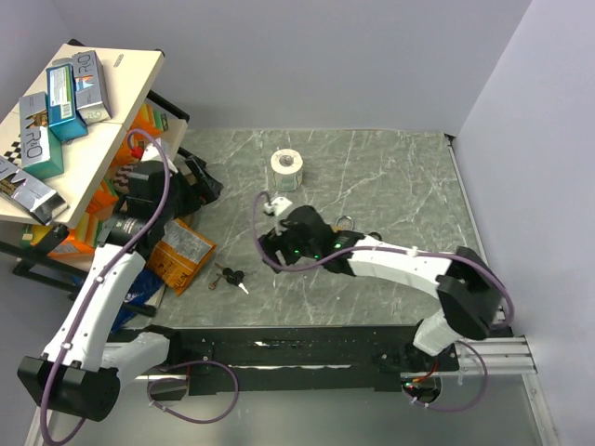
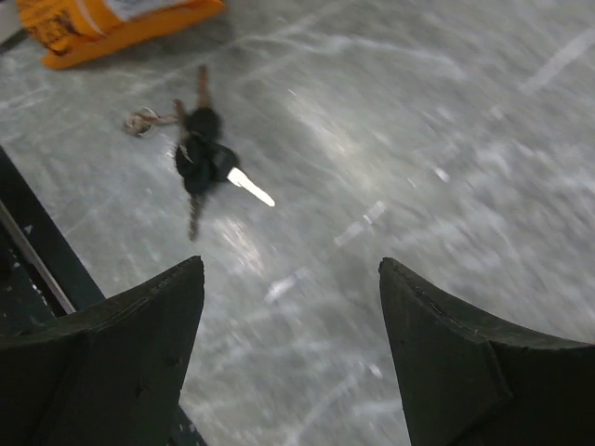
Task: Unlock with the key
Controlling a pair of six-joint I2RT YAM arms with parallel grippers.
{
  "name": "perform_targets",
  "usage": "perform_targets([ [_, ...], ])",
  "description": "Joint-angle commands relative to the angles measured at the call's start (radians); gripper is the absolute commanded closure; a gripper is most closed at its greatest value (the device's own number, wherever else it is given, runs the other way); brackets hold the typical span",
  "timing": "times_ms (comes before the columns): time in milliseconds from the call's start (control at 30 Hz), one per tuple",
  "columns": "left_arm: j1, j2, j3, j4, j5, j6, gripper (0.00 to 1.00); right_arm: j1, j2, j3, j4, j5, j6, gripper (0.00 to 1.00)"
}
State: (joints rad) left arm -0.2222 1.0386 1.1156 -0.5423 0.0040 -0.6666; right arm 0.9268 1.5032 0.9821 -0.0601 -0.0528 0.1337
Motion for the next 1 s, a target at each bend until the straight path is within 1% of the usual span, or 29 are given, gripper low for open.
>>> perform_targets([
  [0,0.001,-0.078,0.017,-0.038,-0.053,0.006,0.04,0.058,0.113,0.110,0.129,-0.027,-0.055,0.20],
  [67,0.001,-0.095,-0.007,-0.035,-0.047,-0.008,0.04,0.084,0.161,0.135,0.149,-0.027,-0.068,0.23],
  [167,0.001,-0.081,0.003,-0.088,-0.068,-0.051,0.04,0.124,0.230,0.171,0.174,0.022,-0.098,0.25],
  [233,0.001,-0.071,0.021,-0.132,-0.088,-0.079,0.04,0.144,0.262,0.197,0.190,0.076,-0.123,0.25],
  [300,0.001,-0.063,0.032,-0.151,-0.098,-0.080,0.04,0.164,0.305,0.211,0.200,0.090,-0.138,0.26],
  [600,0.001,-0.069,0.039,-0.156,-0.107,-0.085,0.04,0.207,0.428,0.296,0.221,0.073,-0.184,0.32],
  [767,0.001,-0.061,0.041,-0.182,-0.148,-0.097,0.04,0.216,0.477,0.314,0.221,0.074,-0.190,0.34],
  [967,0.000,-0.058,0.036,-0.179,-0.144,-0.096,0.04,0.225,0.529,0.362,0.184,0.064,-0.235,0.38],
])
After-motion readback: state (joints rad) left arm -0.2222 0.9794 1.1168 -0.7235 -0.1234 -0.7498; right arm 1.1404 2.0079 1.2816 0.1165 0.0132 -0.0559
